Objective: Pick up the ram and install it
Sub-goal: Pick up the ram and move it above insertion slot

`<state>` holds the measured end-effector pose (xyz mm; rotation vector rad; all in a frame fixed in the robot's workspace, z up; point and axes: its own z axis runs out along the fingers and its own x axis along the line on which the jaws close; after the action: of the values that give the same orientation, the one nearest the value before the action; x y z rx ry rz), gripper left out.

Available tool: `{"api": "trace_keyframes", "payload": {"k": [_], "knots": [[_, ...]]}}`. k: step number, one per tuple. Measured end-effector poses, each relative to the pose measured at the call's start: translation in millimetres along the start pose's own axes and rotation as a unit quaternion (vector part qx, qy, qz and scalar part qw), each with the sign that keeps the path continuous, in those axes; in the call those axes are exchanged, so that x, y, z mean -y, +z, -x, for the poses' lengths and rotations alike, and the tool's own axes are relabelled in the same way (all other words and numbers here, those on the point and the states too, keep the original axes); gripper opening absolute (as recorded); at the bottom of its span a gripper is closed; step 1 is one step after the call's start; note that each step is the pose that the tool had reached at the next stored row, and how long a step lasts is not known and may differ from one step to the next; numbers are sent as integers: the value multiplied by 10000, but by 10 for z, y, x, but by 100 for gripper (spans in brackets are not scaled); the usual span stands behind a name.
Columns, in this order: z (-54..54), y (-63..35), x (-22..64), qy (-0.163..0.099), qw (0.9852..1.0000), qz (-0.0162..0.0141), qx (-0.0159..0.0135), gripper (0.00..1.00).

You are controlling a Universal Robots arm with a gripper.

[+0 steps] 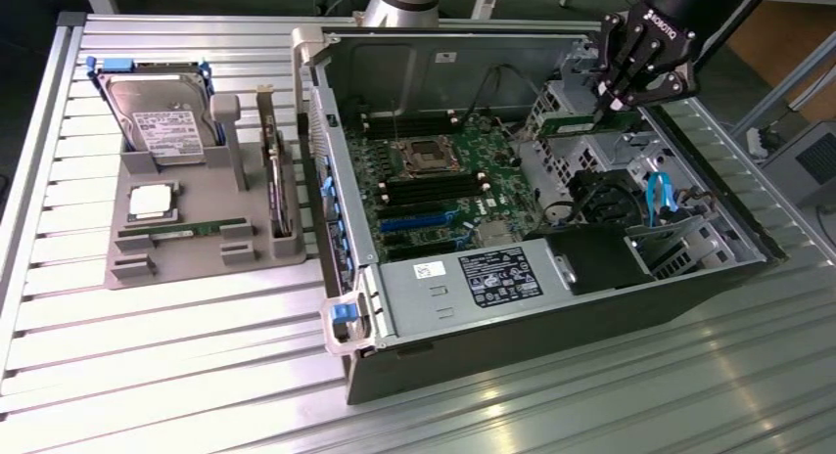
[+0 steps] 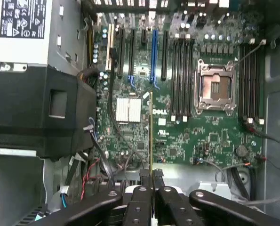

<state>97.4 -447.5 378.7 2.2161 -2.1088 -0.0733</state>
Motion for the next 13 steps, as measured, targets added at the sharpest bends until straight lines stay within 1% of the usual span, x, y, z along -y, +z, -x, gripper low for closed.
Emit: {"api": "trace_keyframes", "payload": {"k": [1, 2, 3, 5, 6, 7, 8, 10, 13], "knots": [[0, 3, -4, 2, 9999, -105, -4, 12], [0, 5, -7, 6, 9997, -224, -10, 12], [0, 5, -7, 6, 9997, -248, -10, 12], [2, 6, -15, 7, 9997, -248, -14, 12], [3, 8, -42, 8, 9997, -247, -25, 12], [4, 13, -76, 6, 9997, -247, -27, 12], [6, 20, -110, 1, 9997, -247, -27, 12], [13, 52, -237, -33, 9997, -248, -30, 12], [19, 95, -341, -93, 9996, -249, -35, 12]]}}
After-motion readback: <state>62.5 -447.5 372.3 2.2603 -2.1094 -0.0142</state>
